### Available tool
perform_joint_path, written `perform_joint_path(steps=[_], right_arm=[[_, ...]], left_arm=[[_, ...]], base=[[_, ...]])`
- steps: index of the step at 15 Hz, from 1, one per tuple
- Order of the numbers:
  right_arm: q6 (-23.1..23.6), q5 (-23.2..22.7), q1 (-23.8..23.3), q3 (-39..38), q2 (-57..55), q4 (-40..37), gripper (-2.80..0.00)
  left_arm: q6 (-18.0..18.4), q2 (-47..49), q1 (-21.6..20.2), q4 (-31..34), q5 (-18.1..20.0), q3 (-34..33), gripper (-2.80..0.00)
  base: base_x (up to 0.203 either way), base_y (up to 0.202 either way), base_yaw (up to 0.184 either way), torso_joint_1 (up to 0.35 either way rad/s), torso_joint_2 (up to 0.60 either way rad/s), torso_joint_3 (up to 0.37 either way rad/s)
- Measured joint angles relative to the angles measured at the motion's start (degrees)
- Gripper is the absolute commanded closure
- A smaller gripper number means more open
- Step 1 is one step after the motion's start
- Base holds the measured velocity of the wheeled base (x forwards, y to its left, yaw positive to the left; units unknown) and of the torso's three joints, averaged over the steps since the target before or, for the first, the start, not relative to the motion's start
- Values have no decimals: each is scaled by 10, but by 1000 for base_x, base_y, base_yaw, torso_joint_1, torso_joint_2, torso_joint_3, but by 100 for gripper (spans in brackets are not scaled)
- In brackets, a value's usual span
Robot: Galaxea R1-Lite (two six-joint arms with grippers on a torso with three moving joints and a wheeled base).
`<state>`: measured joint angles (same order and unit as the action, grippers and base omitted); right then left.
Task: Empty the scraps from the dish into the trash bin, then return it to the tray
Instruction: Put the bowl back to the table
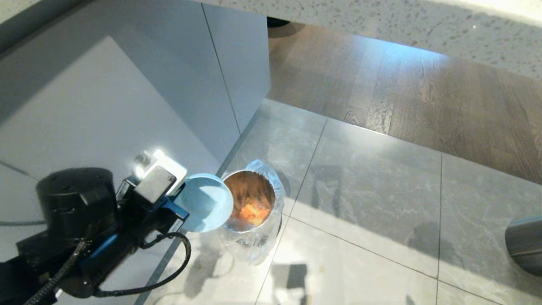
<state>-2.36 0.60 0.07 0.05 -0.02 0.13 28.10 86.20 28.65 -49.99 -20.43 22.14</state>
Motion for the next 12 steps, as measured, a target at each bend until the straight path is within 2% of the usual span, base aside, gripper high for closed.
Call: perform_joint_path(steps=[3,9,12], right_arm=[[0,0,0,0,0,0,0],[0,0,0,0,0,0,0],[0,0,0,0,0,0,0]], left_arm=[[-41,-57,-18,31,0,-48,0],[-110,-172,-49,43,4,-174,0],[-139,-221,-51,88,40,-198,0]], base=[[0,0,0,0,0,0],[0,0,0,0,0,0],[0,0,0,0,0,0]])
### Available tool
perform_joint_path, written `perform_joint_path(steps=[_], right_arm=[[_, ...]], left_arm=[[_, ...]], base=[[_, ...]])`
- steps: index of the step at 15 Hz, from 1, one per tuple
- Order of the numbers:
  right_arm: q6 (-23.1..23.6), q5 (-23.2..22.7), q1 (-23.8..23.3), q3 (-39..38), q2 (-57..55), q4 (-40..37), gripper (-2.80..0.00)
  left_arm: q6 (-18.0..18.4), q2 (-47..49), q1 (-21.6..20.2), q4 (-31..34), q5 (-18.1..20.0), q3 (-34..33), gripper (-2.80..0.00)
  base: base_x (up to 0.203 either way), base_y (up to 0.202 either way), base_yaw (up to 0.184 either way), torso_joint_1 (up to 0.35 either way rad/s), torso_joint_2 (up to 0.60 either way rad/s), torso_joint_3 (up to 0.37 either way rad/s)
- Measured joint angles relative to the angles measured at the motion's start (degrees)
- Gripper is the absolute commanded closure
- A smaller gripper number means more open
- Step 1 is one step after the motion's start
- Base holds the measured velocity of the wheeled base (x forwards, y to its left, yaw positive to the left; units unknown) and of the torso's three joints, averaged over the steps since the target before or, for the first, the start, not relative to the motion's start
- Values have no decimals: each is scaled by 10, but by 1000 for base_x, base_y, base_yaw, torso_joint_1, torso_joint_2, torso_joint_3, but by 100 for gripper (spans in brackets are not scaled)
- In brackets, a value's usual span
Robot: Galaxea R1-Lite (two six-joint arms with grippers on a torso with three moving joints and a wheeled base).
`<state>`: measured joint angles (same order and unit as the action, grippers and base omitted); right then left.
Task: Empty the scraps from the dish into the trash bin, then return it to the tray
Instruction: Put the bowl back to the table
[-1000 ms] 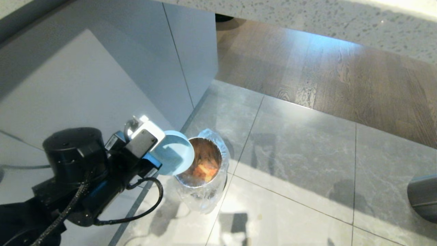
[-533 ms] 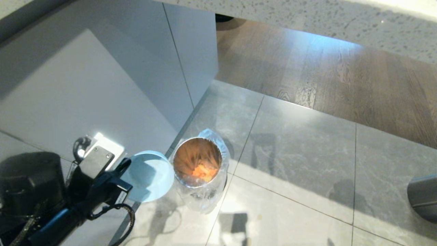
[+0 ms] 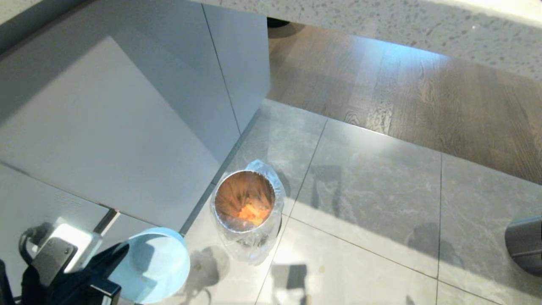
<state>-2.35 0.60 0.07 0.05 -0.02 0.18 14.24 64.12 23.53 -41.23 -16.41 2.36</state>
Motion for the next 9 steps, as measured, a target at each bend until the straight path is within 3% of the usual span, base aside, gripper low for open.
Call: perform_joint_path(steps=[2,5,9], right_arm=[[0,0,0,0,0,0,0],[0,0,0,0,0,0,0],[0,0,0,0,0,0,0]], left_arm=[[-36,-34,-1,38,25,-12,0],[-79,-93,-3,94,33,-21,0],[-100,-202,-34,200,34,-24,0]], base=[[0,0,0,0,0,0],[0,0,0,0,0,0],[0,0,0,0,0,0]])
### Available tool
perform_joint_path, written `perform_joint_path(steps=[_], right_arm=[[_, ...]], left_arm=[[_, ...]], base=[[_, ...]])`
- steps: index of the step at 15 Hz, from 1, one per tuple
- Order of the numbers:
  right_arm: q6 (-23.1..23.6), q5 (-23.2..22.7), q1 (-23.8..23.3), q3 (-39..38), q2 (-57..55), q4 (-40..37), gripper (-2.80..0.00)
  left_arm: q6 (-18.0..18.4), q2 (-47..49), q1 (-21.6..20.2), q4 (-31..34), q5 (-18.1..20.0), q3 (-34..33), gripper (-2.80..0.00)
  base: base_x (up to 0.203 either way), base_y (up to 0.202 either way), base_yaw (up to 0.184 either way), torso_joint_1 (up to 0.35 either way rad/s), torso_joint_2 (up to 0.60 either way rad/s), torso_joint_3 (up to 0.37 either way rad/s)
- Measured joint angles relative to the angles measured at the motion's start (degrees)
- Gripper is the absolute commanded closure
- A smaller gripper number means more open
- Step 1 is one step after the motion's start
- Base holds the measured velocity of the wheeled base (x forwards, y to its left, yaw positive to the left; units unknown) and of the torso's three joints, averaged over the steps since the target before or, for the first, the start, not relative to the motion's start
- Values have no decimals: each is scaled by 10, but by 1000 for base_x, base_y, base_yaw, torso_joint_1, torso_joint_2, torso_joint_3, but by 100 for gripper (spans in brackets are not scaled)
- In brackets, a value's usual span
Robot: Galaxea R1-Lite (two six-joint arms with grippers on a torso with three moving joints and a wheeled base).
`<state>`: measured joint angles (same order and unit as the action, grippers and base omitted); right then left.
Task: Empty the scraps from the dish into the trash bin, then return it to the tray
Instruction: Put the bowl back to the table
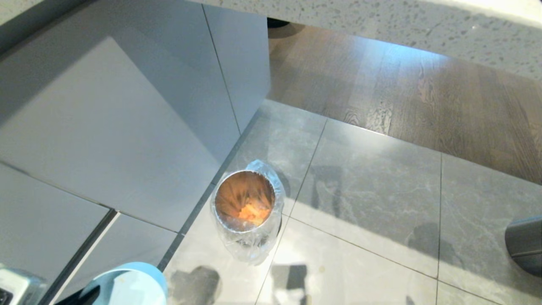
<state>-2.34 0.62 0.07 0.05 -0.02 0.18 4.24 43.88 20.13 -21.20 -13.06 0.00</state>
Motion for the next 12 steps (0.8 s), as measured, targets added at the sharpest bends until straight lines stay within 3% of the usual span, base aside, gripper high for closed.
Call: perform_joint_path(steps=[5,8,10,12], right_arm=[[0,0,0,0,0,0,0],[0,0,0,0,0,0,0],[0,0,0,0,0,0,0],[0,0,0,0,0,0,0]], left_arm=[[-4,-152,-69,111,10,0,0],[-10,-227,-109,129,48,0,0],[-19,-255,-121,143,92,0,0],[-21,-267,-128,157,109,0,0]], base=[[0,0,0,0,0,0],[0,0,0,0,0,0],[0,0,0,0,0,0],[0,0,0,0,0,0]])
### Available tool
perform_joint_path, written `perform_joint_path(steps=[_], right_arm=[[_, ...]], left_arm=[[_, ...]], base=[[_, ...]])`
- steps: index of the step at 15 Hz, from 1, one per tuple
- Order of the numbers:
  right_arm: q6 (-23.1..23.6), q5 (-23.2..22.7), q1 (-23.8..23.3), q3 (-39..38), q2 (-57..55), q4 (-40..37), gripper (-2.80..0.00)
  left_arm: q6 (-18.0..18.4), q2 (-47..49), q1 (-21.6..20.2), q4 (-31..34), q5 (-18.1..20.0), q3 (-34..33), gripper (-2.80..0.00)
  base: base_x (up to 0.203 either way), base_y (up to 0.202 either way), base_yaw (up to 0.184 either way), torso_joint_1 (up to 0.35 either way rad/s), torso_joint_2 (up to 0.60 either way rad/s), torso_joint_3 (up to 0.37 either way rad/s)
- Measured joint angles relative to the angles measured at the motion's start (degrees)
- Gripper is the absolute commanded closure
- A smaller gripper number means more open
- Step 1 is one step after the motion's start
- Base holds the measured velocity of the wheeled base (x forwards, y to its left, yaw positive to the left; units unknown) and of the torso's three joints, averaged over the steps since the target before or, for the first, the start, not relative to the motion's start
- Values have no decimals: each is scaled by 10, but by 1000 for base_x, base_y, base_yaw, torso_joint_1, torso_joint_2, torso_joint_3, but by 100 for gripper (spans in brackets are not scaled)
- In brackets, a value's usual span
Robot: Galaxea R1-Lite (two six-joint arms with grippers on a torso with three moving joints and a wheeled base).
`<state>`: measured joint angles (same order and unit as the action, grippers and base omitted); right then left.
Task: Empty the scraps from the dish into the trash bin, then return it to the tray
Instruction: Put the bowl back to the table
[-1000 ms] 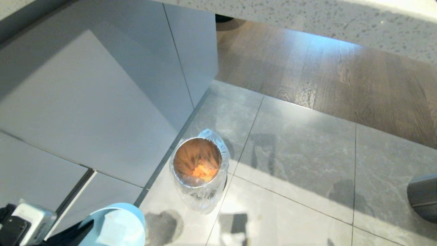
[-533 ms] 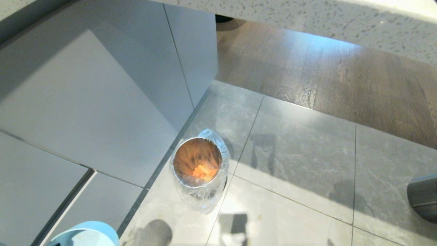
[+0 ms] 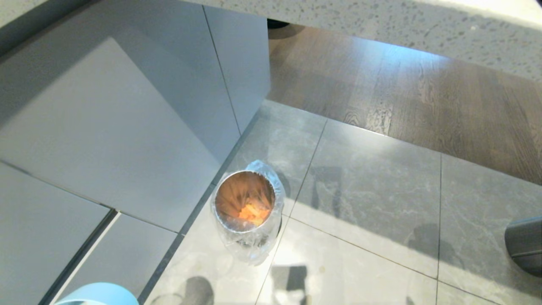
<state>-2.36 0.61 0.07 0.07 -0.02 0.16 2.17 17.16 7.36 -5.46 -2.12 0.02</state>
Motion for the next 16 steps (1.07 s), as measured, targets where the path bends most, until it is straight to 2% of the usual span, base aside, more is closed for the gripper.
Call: perform_joint_path(steps=[3,5,11,16], right_arm=[[0,0,0,0,0,0,0],[0,0,0,0,0,0,0],[1,0,0,0,0,0,0],[1,0,0,0,0,0,0]], left_arm=[[2,-10,-54,17,10,0,0],[-2,-39,-71,42,18,0,0],[-14,-145,-76,53,23,0,0],[-15,-169,-75,53,23,0,0]], base=[[0,0,0,0,0,0],[0,0,0,0,0,0],[0,0,0,0,0,0],[0,0,0,0,0,0]])
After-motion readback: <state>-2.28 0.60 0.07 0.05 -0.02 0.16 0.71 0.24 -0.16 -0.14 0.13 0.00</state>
